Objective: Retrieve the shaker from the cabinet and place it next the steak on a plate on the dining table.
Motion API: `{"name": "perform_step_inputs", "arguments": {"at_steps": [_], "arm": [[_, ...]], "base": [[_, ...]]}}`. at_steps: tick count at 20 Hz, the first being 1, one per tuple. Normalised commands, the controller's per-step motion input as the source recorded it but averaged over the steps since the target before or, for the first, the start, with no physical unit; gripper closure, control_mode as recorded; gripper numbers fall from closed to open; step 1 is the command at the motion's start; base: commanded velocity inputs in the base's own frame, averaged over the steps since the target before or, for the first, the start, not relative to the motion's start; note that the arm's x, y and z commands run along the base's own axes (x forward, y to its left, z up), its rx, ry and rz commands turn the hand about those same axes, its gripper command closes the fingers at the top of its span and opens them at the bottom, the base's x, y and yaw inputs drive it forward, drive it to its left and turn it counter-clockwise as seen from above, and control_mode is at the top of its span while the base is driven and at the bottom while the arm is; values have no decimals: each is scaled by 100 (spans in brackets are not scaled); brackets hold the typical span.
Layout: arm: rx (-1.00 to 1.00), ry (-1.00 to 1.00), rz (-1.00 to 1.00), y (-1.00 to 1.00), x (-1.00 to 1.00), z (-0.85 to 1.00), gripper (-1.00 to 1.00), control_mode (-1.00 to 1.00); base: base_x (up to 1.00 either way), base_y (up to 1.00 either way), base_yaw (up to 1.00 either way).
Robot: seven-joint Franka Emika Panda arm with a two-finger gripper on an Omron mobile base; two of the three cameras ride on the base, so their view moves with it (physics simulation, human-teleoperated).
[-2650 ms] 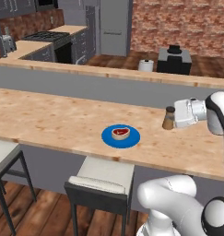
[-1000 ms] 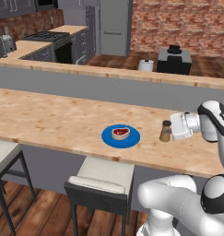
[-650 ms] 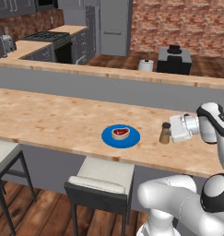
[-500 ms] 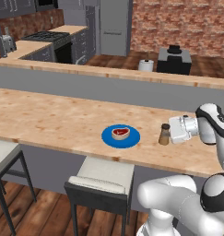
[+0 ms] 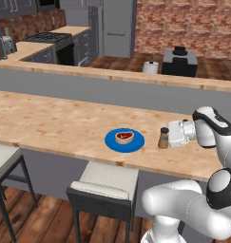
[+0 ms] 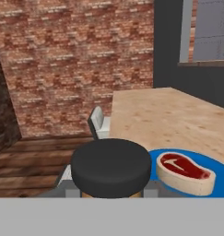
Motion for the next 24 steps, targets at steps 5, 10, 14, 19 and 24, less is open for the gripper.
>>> {"name": "perform_step_inputs", "arguments": {"at_steps": [5, 10, 14, 19, 24], "arm": [[0, 0, 0, 0, 24, -17, 100, -100], [0, 2, 0, 0, 2, -20, 100, -100], [0, 0, 0, 0, 3, -13, 100, -100], [0, 0, 0, 0, 10, -11, 100, -100], [0, 0, 0, 0, 14, -6, 100, -100]], "base": [[0, 0, 0], [0, 0, 0], [0, 0, 0], [0, 0, 0], [0, 0, 0]]}}
